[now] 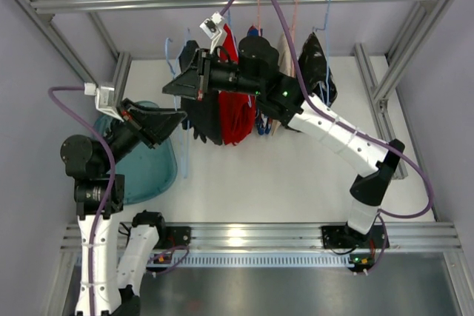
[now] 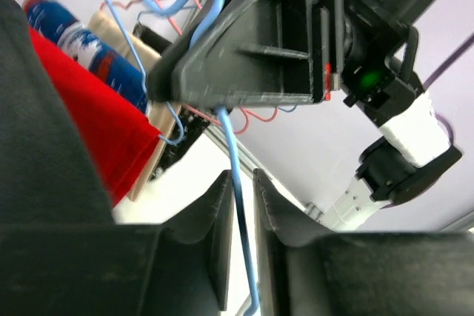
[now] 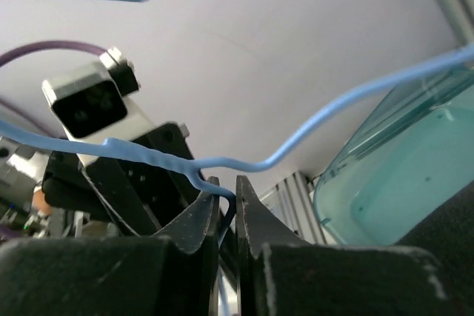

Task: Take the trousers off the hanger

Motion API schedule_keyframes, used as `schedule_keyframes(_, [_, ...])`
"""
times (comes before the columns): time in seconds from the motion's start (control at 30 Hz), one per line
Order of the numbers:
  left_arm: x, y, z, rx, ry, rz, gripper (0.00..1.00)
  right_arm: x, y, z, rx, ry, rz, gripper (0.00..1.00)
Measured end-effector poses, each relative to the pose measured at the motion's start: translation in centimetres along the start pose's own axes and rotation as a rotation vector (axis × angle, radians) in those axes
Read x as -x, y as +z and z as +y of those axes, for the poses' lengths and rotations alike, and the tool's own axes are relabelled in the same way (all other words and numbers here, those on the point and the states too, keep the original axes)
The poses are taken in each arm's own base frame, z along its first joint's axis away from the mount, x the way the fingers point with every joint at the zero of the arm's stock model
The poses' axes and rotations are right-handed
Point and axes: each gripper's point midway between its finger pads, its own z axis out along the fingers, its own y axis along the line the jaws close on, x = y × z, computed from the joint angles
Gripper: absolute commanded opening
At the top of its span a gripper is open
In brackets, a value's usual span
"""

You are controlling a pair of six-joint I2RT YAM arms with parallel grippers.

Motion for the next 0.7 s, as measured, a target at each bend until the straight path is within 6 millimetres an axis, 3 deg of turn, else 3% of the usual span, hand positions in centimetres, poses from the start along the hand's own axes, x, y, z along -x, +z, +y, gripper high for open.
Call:
schedule_keyframes(0.03, [0.2, 0.0, -0.2, -0.007, 0.029, -0.008, 0.47, -0.3, 0.0, 0.3, 0.011, 0.009, 0.013, 0.0])
schedule_keyframes(0.13, [0.9, -0.3, -0.6, -0.006, 0.117, -0.05, 0.63, -1.1, -0.1, 1.0, 0.058, 0.004, 0.056, 0.0])
schedule_keyframes(0.3, [2.6, -1.4, -0.9, 0.064, 0.264, -0.14, 0.67, -1.9, -0.4, 1.4, 0.105, 0.01, 0.102, 0.0])
schedule_keyframes(0.43, [3.1, -2.3, 0.1, 0.151, 0.349, -0.181, 0.68, -2.5, -0.9, 0.9, 0.107, 0.031, 0.127, 0.0])
schedule_keyframes(0.6, [2.1, -3.8, 1.6, 0.239, 0.463, -0.17, 0.68, -1.8, -2.0, -0.3, 0.073, 0.093, 0.126, 0.0])
schedule_keyframes(0.7, [0.5, -4.6, 2.5, 0.261, 0.535, -0.125, 0.8, -0.7, -2.7, -0.7, 0.057, 0.129, 0.101, 0.0])
